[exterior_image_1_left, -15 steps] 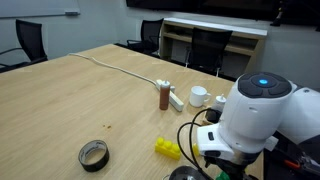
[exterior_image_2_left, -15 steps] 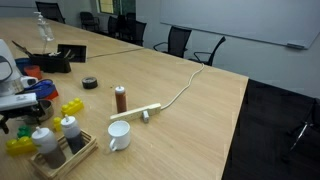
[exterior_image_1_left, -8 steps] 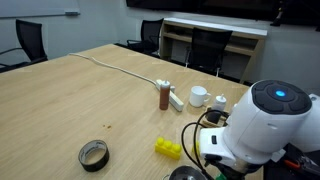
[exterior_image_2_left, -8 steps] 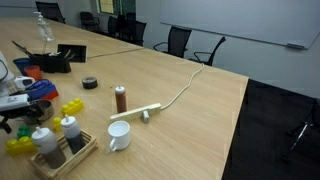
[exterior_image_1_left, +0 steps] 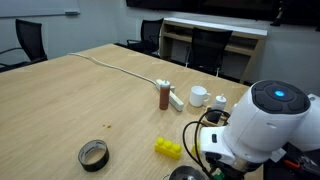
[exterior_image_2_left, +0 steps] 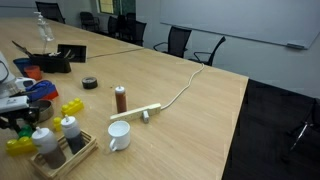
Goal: Pick the green block on the table and put it on top of the blue block
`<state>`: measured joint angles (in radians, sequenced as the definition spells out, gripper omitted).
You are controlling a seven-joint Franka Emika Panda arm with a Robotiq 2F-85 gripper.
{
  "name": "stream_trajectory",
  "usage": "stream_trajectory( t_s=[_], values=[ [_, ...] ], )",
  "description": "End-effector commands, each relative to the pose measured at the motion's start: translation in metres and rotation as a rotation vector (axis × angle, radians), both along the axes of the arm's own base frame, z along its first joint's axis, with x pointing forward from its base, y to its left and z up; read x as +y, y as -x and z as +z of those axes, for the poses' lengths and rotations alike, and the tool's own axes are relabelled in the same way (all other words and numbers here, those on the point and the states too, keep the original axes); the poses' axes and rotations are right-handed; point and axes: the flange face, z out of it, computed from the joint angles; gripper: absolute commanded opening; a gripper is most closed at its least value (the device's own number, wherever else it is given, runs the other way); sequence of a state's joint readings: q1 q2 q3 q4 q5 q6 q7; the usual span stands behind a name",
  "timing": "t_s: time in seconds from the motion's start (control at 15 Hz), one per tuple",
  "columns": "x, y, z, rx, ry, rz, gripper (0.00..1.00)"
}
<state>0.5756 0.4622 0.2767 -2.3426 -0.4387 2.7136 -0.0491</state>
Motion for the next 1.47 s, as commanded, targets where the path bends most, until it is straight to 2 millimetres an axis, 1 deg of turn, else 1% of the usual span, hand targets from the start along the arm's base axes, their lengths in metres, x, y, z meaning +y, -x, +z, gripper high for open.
stream_trajectory(
  t_s=[0.0, 0.07, 0.2, 0.27, 0.33, 0.6, 0.73, 0.87, 1.0, 1.13, 1.2, 1.4],
  values=[
    [-0.003, 0.000, 0.005, -0.026, -0.020, -0.052, 0.18],
    [-0.004, 0.000, 0.008, -0.028, -0.025, -0.079, 0.10],
    [-0.004, 0.000, 0.018, -0.040, -0.026, -0.143, 0.08],
    [-0.002, 0.002, 0.027, -0.051, -0.032, -0.177, 0.05],
    [-0.001, 0.003, 0.035, -0.060, -0.037, -0.210, 0.07],
    [0.002, 0.008, 0.069, -0.087, -0.080, -0.311, 0.07],
    [0.003, 0.005, 0.083, -0.095, -0.094, -0.342, 0.07],
    [0.010, 0.002, 0.093, -0.078, -0.099, -0.339, 0.07],
    [0.021, 0.000, 0.100, -0.029, -0.128, -0.323, 0.07],
    [0.036, -0.005, 0.110, 0.016, -0.168, -0.301, 0.07],
    [0.042, -0.011, 0.117, 0.035, -0.193, -0.293, 0.07],
    [0.050, -0.036, 0.138, 0.075, -0.220, -0.306, 0.07]
  ],
)
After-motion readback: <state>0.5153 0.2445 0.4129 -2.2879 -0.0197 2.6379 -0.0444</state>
